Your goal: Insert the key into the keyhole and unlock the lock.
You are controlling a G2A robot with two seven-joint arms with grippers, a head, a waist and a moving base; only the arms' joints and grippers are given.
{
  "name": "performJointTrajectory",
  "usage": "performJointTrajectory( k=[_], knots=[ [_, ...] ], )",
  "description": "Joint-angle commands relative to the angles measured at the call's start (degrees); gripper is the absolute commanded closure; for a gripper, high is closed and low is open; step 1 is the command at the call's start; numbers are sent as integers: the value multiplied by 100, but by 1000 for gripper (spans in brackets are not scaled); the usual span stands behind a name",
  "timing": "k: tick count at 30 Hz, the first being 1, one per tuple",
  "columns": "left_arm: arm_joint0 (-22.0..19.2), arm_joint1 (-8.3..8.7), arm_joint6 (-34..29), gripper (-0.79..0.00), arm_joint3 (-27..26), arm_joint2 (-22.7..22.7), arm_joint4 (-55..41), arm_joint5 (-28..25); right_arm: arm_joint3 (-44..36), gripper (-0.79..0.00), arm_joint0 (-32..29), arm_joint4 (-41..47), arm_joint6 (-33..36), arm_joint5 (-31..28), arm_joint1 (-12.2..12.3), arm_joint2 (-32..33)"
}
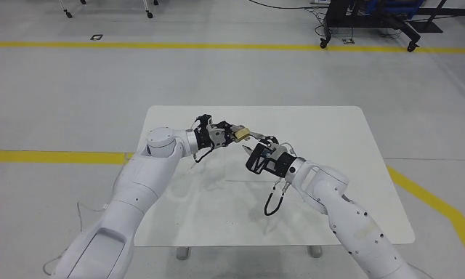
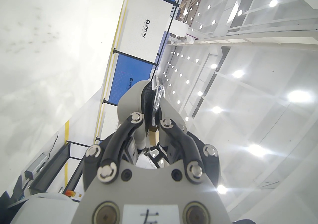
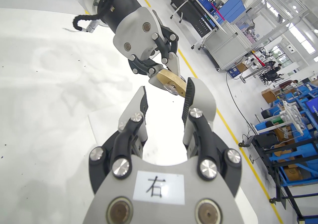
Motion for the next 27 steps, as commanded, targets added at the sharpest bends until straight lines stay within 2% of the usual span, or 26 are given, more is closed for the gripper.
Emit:
performJointTrajectory(
  k=[1,5,6,7,8,18,22,27],
  knots=[
    [1,0,-10,0,-9,13,28,55,13,-252,21,-16,-5,75,-12,-32],
    [-1,-1,-16,0,-16,15,34,107,24,-203,31,-49,16,144,-26,-53],
    [0,-1,-16,0,-17,13,36,109,19,-139,33,-65,32,146,-27,-56],
    [1,-1,-14,0,-17,8,32,105,13,-28,32,-81,49,154,-29,-59],
    [3,-1,-16,0,-21,7,34,96,6,0,29,-86,59,161,-31,-62],
    [24,9,-63,0,-88,-11,124,-81,53,0,-24,188,23,258,-60,-7],
    [50,28,9,0,-195,-11,350,-430,196,0,-82,835,-286,102,-64,169],
    [162,69,252,0,-441,-23,797,-1052,508,0,-114,1670,-812,-380,-52,404]
  ],
)
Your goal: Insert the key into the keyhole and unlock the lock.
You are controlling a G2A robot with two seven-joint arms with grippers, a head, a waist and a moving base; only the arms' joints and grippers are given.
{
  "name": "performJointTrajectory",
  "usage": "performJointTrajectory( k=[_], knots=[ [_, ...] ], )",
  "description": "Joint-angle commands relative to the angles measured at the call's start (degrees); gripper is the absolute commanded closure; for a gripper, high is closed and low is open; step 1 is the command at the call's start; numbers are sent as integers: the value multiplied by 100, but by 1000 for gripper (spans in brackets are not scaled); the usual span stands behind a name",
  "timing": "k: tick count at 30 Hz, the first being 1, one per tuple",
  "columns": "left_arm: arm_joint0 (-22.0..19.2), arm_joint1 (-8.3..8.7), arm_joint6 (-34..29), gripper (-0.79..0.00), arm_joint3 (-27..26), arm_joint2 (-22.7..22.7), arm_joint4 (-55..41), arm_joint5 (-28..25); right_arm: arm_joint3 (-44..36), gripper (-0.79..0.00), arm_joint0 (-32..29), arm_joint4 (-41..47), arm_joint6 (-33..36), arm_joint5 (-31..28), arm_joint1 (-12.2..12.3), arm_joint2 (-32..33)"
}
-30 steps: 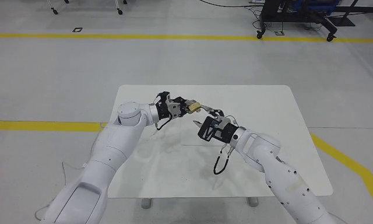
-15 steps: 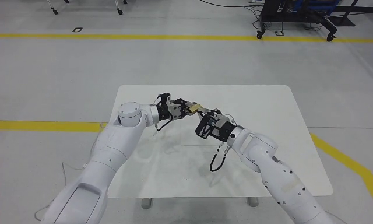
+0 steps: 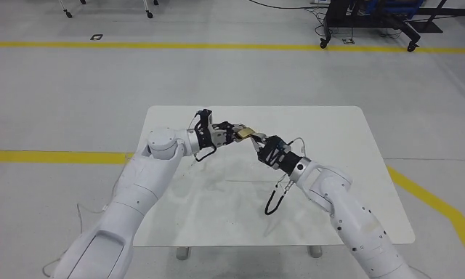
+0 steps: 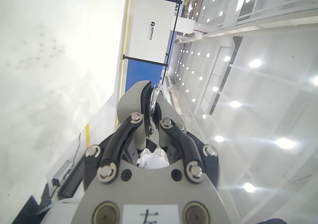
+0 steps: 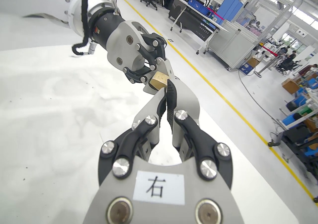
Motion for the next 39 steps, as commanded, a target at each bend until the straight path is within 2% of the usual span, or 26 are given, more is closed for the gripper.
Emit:
performJointTrajectory(
  k=[1,8,19,21,22,27,29,30,32,36,39],
  knots=[
    [56,18,82,0,-100,-7,174,-202,137,0,10,280,-185,-214,7,76],
    [230,70,305,0,-411,-44,571,-511,518,0,112,780,-614,-842,20,170],
    [374,105,281,0,-604,-144,562,-502,754,0,261,869,-724,-1154,24,148],
    [382,104,216,0,-603,-182,425,-430,766,-228,298,830,-676,-1244,24,105],
    [380,105,191,0,-601,-204,366,-410,786,-289,322,826,-657,-1265,23,92],
    [363,113,157,0,-588,-260,303,-378,797,-388,364,694,-594,-1218,21,34],
    [365,114,147,0,-586,-267,287,-364,755,-529,341,625,-602,-1179,27,42],
    [364,114,142,0,-587,-268,283,-359,735,-529,324,580,-598,-1144,32,60],
    [361,113,138,0,-584,-271,271,-343,652,-585,258,486,-588,-1074,48,106],
    [351,111,129,0,-572,-273,255,-324,505,-643,111,403,-659,-982,83,265],
    [342,108,132,0,-557,-272,248,-315,301,-785,-129,354,-854,-898,144,598]
  ],
)
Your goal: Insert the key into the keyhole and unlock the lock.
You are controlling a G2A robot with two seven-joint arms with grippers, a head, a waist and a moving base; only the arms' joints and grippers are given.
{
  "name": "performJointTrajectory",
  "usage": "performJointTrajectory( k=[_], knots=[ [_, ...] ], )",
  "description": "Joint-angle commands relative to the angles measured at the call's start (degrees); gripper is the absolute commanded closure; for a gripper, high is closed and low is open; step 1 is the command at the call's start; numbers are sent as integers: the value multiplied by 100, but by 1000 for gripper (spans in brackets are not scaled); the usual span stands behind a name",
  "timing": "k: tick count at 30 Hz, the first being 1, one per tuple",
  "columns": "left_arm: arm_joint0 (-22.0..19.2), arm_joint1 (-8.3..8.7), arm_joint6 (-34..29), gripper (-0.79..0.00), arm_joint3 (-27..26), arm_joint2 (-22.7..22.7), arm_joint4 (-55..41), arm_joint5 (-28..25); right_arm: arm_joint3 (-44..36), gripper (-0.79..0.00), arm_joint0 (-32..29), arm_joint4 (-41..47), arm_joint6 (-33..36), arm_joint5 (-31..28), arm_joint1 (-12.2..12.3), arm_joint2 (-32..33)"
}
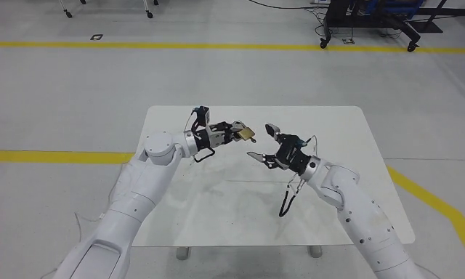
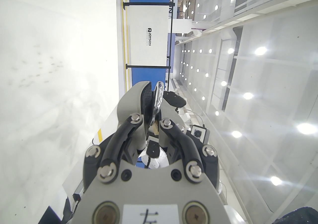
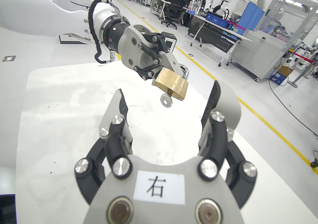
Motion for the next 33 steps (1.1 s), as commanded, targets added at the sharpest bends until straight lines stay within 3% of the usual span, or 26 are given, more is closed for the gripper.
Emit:
performJointTrajectory(
  k=[1,4,8,14,19,33],
  knots=[
    [-8,-4,7,0,13,11,5,6,-170,-785,-200,-70,-142,43,52,299],
    [-28,-33,24,0,61,114,32,102,-556,-785,-642,-233,-430,57,153,891],
    [-123,-125,147,0,278,442,231,291,-556,-785,-642,-233,-430,57,153,891],
    [-555,-340,667,0,744,1122,1018,625,-556,-785,-642,-233,-430,57,153,891],
    [-876,-557,720,0,1262,1596,1351,782,-556,-785,-642,-233,-430,57,153,891],
    [-1366,-1178,897,0,2405,2313,1592,542,-556,-785,-642,-233,-430,57,153,891]
  ],
)
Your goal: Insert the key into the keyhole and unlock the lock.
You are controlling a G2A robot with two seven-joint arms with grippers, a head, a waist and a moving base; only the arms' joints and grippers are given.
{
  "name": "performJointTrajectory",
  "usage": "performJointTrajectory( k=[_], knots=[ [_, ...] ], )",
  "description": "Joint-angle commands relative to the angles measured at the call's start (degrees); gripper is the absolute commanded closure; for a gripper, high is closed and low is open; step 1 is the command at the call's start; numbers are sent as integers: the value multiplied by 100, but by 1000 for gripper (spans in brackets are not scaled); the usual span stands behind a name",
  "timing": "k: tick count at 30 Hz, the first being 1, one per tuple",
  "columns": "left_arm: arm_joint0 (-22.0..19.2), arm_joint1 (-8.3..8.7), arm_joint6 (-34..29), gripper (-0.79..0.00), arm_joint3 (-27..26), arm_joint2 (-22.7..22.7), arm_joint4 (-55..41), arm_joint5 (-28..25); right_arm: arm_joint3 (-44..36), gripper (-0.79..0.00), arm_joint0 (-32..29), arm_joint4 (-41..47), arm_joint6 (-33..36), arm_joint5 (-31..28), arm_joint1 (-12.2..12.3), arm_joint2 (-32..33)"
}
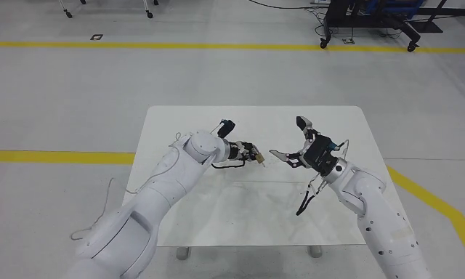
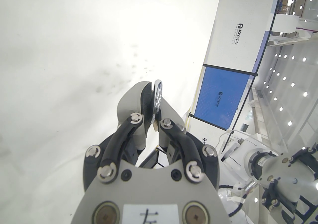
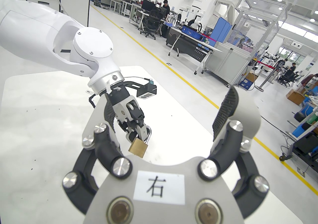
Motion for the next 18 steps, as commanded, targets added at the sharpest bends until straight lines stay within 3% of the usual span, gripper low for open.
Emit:
performJointTrajectory(
  k=[1,6,10,11,12,18],
  knots=[
    [-53,-83,-26,0,183,74,24,30,0,-785,0,0,0,0,0,0],
    [-176,-258,-100,0,551,168,27,4,0,-785,0,0,0,0,0,0],
    [-244,-354,-185,-446,764,200,48,-38,0,-785,0,0,0,0,0,0],
    [-259,-372,-206,-671,787,207,68,-96,0,-785,0,0,0,0,0,0],
    [-264,-390,-246,-785,826,192,42,-167,0,-785,0,0,0,0,0,0],
    [-311,-371,-567,-785,858,-26,-213,-551,0,-785,0,0,0,0,0,0]
  ],
)
